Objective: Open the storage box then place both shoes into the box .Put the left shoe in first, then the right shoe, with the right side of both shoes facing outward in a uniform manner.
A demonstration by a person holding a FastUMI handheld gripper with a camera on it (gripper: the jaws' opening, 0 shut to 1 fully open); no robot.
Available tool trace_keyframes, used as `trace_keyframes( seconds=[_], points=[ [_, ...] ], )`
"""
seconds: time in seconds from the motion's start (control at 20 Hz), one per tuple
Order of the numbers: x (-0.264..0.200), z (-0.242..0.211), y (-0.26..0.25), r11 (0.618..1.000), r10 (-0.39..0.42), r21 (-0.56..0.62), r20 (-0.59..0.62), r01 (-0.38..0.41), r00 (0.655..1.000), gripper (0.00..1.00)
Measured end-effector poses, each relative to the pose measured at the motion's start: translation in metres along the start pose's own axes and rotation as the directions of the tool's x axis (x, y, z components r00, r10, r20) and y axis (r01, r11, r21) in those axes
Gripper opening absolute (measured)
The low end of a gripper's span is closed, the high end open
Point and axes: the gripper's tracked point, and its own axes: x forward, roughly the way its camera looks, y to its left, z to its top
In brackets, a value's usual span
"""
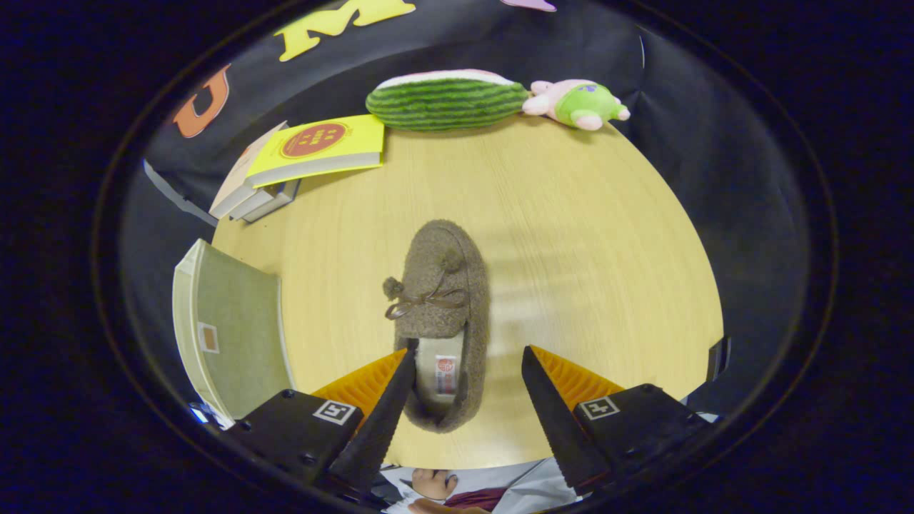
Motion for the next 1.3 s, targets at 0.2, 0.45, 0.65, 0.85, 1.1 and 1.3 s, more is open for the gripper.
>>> trace_keyframes(
  seconds=[0.2,0.45,0.65,0.85,1.1,1.3],
  points=[
    [0.033,-0.004,-0.014,0.996,-0.083,-0.044,-0.025,0.082,0.996,0.91],
    [0.048,-0.008,-0.006,1.0,-0.03,0.005,-0.042,0.031,0.999,0.19],
    [0.04,-0.012,0.004,0.993,0.043,0.112,-0.059,-0.037,0.997,0.07],
    [0.021,-0.014,0.013,0.989,0.064,0.136,-0.066,-0.054,0.996,0.06],
    [-0.019,-0.008,0.036,0.983,0.119,0.148,-0.05,-0.11,0.992,0.06],
    [-0.057,-0.004,0.052,0.987,0.109,0.124,-0.018,-0.106,0.994,0.07]
  ],
)
